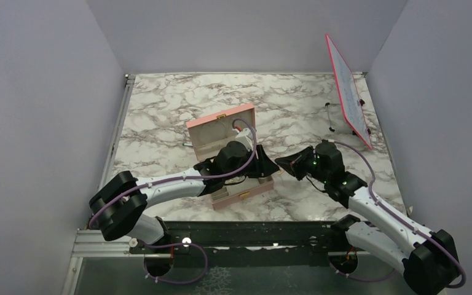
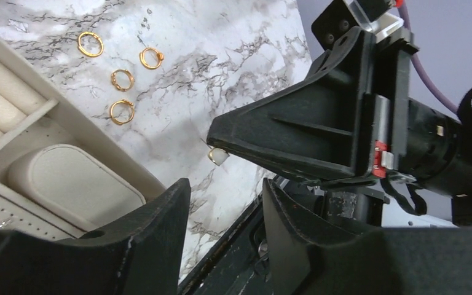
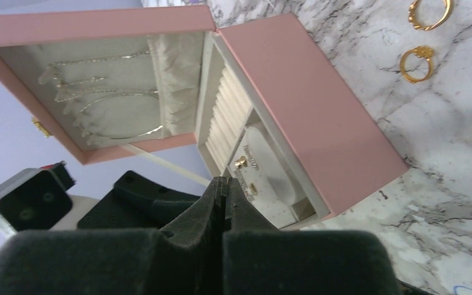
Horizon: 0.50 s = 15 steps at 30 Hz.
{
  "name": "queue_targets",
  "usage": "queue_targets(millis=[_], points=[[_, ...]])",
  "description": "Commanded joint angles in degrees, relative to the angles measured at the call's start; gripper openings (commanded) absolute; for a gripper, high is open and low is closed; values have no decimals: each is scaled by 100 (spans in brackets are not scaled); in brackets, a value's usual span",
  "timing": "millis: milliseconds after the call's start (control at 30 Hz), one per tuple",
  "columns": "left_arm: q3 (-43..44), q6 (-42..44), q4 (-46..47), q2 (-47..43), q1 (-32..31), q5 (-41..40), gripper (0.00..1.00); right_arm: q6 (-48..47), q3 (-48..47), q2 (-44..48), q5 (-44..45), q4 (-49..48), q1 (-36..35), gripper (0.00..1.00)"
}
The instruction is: Organize the mixed jewelry
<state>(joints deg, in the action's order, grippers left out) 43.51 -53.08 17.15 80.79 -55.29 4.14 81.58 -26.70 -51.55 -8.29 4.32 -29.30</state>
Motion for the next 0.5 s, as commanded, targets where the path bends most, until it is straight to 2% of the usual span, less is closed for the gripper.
queue_targets(millis=[0, 300, 467], points=[[175, 219, 429, 193, -74, 126, 46, 470, 83, 257, 303, 7, -6, 2], [177, 389, 672, 270, -87, -97, 45, 669, 112, 423, 364, 81, 1, 2], [218, 515, 746, 326, -87, -110, 41, 722, 122, 440, 325, 89, 0, 2]])
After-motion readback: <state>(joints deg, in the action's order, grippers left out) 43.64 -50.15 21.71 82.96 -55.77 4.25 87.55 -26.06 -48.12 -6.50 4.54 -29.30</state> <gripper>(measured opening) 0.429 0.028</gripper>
